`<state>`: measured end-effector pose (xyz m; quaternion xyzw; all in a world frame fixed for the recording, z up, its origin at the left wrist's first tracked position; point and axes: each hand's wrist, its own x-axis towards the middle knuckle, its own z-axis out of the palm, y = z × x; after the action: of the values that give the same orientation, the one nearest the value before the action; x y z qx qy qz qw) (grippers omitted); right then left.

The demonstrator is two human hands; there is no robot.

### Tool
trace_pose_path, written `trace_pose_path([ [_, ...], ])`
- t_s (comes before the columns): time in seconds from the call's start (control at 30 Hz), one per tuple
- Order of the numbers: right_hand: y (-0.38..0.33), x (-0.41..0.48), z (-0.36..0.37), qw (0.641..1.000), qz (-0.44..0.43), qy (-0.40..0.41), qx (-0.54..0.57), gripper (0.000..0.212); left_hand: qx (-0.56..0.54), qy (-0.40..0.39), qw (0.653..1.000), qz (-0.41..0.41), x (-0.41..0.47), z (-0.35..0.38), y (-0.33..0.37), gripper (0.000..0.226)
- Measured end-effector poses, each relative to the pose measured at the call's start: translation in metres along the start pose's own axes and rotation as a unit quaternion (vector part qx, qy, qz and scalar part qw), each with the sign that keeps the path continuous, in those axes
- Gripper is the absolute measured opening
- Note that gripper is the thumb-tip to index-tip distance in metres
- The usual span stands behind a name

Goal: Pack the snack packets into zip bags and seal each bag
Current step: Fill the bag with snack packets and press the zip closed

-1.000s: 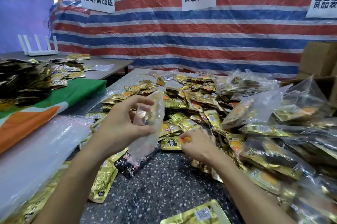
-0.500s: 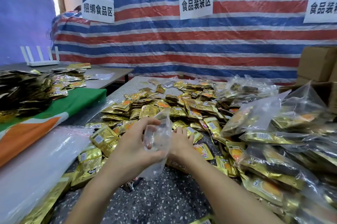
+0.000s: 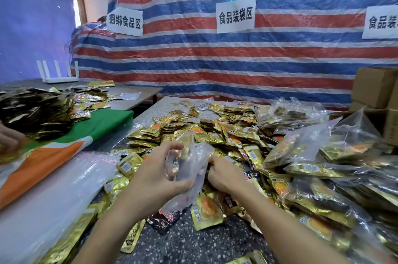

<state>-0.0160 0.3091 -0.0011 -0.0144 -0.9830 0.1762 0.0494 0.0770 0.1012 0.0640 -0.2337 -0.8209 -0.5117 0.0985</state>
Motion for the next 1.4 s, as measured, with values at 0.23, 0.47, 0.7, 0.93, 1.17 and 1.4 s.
trace_pose_path([
  [0.23,0.019,-0.002,-0.037,0.934,0.130,0.097,0.318,0.028,0.011,0.014,1.000,-0.010,0.000,-0.002,0.001,0.055],
  [0.47,0.016,-0.025,-0.060,0.771,0.176,-0.003,0.612,0.048,0.009,0.012,1.000,-0.017,0.000,0.000,0.011,0.059],
  [0.7,0.016,-0.041,-0.077,0.707,0.159,0.016,0.688,0.008,0.030,0.017,0.999,-0.029,-0.003,-0.003,0.018,0.063],
  [0.93,-0.007,-0.069,-0.111,0.669,-0.055,-0.060,0.739,0.055,0.009,-0.047,0.998,-0.043,-0.005,0.004,0.028,0.074],
  [1.17,-0.031,-0.076,-0.112,0.769,-0.178,-0.072,0.610,0.041,-0.075,-0.114,0.990,-0.036,-0.004,0.004,0.030,0.057],
  [1.4,-0.019,-0.082,-0.115,0.844,-0.168,-0.142,0.490,0.027,-0.160,-0.145,0.972,-0.088,-0.008,-0.018,0.025,0.066],
])
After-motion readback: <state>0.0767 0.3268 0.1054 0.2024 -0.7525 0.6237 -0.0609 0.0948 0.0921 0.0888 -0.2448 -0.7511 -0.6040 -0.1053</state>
